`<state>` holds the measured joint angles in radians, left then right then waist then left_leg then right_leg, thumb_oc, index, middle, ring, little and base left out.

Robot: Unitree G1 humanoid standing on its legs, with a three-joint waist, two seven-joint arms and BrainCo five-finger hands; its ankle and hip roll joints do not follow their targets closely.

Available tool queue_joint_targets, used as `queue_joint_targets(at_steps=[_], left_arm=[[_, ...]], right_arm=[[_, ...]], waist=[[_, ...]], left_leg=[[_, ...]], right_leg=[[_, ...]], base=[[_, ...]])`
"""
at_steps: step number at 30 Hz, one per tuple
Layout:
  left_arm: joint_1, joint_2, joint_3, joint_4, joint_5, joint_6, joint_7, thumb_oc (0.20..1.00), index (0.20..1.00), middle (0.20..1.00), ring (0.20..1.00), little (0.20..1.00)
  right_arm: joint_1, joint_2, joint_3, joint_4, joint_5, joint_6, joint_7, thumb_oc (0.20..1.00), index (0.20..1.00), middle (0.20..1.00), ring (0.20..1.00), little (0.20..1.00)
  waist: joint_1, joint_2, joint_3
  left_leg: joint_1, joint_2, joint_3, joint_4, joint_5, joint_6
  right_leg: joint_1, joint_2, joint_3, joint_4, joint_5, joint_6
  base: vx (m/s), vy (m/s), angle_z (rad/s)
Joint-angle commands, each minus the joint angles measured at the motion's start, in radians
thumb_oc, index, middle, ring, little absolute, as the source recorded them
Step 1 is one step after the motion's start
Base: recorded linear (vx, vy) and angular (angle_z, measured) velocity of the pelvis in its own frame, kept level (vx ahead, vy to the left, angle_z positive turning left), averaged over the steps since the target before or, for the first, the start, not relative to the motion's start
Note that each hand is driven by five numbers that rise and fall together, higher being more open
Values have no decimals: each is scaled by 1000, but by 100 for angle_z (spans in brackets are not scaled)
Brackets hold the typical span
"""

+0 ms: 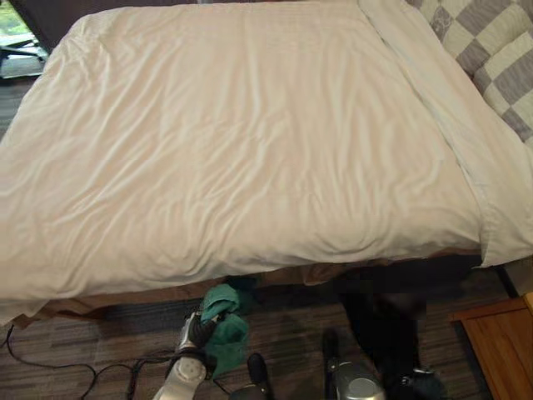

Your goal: Tidy up the quilt and then pick up the clothes from the bed and put them into the laundry hamper.

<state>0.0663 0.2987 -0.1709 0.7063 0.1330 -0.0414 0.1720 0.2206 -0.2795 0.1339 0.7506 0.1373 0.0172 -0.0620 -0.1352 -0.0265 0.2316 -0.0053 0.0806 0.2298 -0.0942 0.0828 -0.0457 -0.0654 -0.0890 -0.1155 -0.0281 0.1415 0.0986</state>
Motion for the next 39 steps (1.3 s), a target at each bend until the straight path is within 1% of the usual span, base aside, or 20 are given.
queue_joint_targets(at_steps=[1, 7, 10, 12, 13, 14, 17, 19, 20, 21, 22, 23, 24, 27, 28, 29, 31, 36, 38, 39], left_arm=[[-56, 38, -9, 34, -62, -20, 23, 200, 200, 200, 200, 200], [-79, -34, 1, 162, -217, -50, 9, 200, 200, 200, 200, 200], [-99, -53, 20, 202, -248, -40, -1, 200, 200, 200, 200, 200], [-101, -53, 38, 255, -246, -26, -4, 200, 200, 200, 200, 200], [-101, -53, 38, 255, -246, -26, -4, 200, 200, 200, 200, 200], [-99, -62, 52, 306, -234, -11, -1, 200, 200, 200, 200, 200], [-100, -64, 42, 317, -214, -3, -19, 200, 200, 200, 200, 200], [-100, -63, 40, 317, -214, -3, -19, 200, 200, 200, 200, 200], [-108, -55, 36, 320, -202, 4, -23, 200, 200, 200, 200, 200], [-116, -47, 17, 323, -184, 5, -20, 200, 200, 200, 200, 200], [-116, -47, 18, 323, -184, 6, -20, 200, 200, 200, 200, 200], [-134, -45, -17, 298, -170, 0, -17, 200, 200, 200, 200, 200], [-141, -45, -22, 299, -168, -1, -19, 200, 200, 200, 200, 200], [-154, -41, -38, 340, -117, 6, -15, 200, 200, 200, 200, 200], [-99, 36, -9, 511, 94, 110, 17, 200, 200, 200, 200, 200], [-99, 36, -9, 511, 94, 110, 17, 200, 200, 200, 200, 200], [-154, 30, -83, 471, 146, 107, 15, 200, 200, 200, 200, 200], [-161, 4, -145, 480, 213, 100, -31, 200, 200, 200, 200, 200], [-136, 10, -120, 468, 189, 95, -25, 200, 200, 200, 200, 200], [-136, 10, -119, 467, 189, 96, -25, 200, 200, 200, 200, 200]], right_arm=[[-213, 23, 48, 40, 6, -47, 2, 200, 200, 200, 200, 200], [-372, -21, 188, 134, -124, -51, -1, 200, 200, 200, 200, 200], [-389, -43, 134, 151, -109, -49, -53, 200, 200, 200, 200, 200], [-358, -41, 66, 199, -99, -33, -96, 200, 200, 200, 200, 200], [-358, -41, 67, 199, -99, -33, -96, 200, 200, 200, 200, 200], [-324, -38, 30, 243, -105, -16, -111, 200, 200, 200, 200, 200], [-254, -16, 3, 262, -117, -2, -90, 200, 200, 200, 200, 200], [-252, -16, 2, 261, -118, -2, -90, 200, 200, 200, 200, 200], [-222, 0, 16, 243, -138, 6, -71, 200, 200, 200, 200, 200], [-232, 2, 29, 237, -133, -1, -72, 200, 200, 200, 200, 200], [-233, 1, 29, 237, -133, -1, -72, 200, 200, 200, 200, 200], [-240, 5, 42, 210, -110, -9, -80, 200, 200, 200, 200, 200], [-243, 1, 42, 209, -103, -10, -86, 200, 200, 200, 200, 200], [-238, -9, 48, 202, -104, -13, -90, 200, 200, 200, 200, 200], [-321, -40, 100, 336, -272, 59, -107, 200, 200, 200, 200, 200], [-321, -40, 100, 337, -272, 59, -107, 200, 200, 200, 200, 200], [-319, -38, 129, 343, -274, 56, -103, 200, 200, 200, 200, 200], [-300, -25, 149, 366, -261, 56, -80, 200, 200, 200, 200, 200], [-288, -61, 147, 305, -247, 36, -70, 200, 200, 200, 200, 200], [-288, -61, 146, 305, -247, 36, -70, 200, 200, 200, 200, 200]], waist=[[39, -11, 21], [185, 33, 24], [185, 32, 30], [176, 18, 4], [174, 19, 4], [187, 15, -25], [197, 12, -51], [191, 9, -52], [181, 9, -26], [169, 18, -5], [171, 17, -5], [147, 31, 8], [147, 32, 12], [152, 0, 4], [234, 13, 78], [234, 13, 79], [215, -5, 78], [210, -19, 56], [227, -9, 78], [226, -9, 75]], left_leg=[[11, 7, -73, 7, -79, -27], [-75, -29, -189, 7, -15, -45], [-76, 38, 84, 109, -58, -37], [-46, 85, 173, 234, -130, -45], [-48, 86, 172, 235, -131, -45], [-16, 100, 207, 225, -126, -46], [21, 37, 127, 137, -130, -19], [20, 29, 121, 133, -129, -15], [37, -14, 39, 94, -140, 24], [60, -24, -24, 59, -136, 37], [61, -25, -21, 56, -135, 36], [68, -31, -110, 33, -106, 33], [69, -34, -139, 31, -108, 31], [62, -70, -178, 73, -141, 35], [8, -72, -284, 7, -25, 48], [9, -71, -284, 7, -26, 47], [5, -84, -297, 7, -38, 43], [31, -85, -285, 18, -84, 37], [-63, -88, -254, 356, -120, -10], [-69, -89, -255, 358, -118, -10]], right_leg=[[-8, 6, 176, 74, -167, 68], [78, -26, -17, -59, -163, 54], [99, -82, -210, -59, -160, 62], [169, -116, -366, -41, -175, 48], [170, -116, -367, -41, -175, 48], [192, -140, -467, -9, -174, 46], [188, -209, -541, 164, -149, 65], [185, -220, -546, 177, -154, 71], [122, -298, -500, 383, -86, 108], [45, -264, -363, 461, -99, 105], [40, -265, -359, 466, -102, 104], [-40, -116, -172, 399, -177, 73], [-42, -90, -121, 336, -195, 78], [23, -90, -56, 132, -147, 78], [-112, 12, -40, 443, -212, 73], [-110, 13, -41, 441, -212, 73], [-74, 65, -4, 248, -226, 40], [-9, 71, 11, 120, -218, 14], [54, 56, -5, 60, -216, -13], [50, 56, -6, 58, -213, -13]], base=[[-18, -195, 120], [-45, -109, 100], [-182, 46, 222], [-56, 93, 283], [-25, 185, 276], [91, 257, 238], [120, 363, 203], [70, 189, 154], [133, 385, 116], [133, 382, 139], [17, 152, 166], [13, -19, 195], [11, -18, 237], [120, -101, 162], [151, -71, 29], [182, -90, 4], [169, -127, 3], [187, -134, 12], [159, -137, -3], [189, -186, 4]])
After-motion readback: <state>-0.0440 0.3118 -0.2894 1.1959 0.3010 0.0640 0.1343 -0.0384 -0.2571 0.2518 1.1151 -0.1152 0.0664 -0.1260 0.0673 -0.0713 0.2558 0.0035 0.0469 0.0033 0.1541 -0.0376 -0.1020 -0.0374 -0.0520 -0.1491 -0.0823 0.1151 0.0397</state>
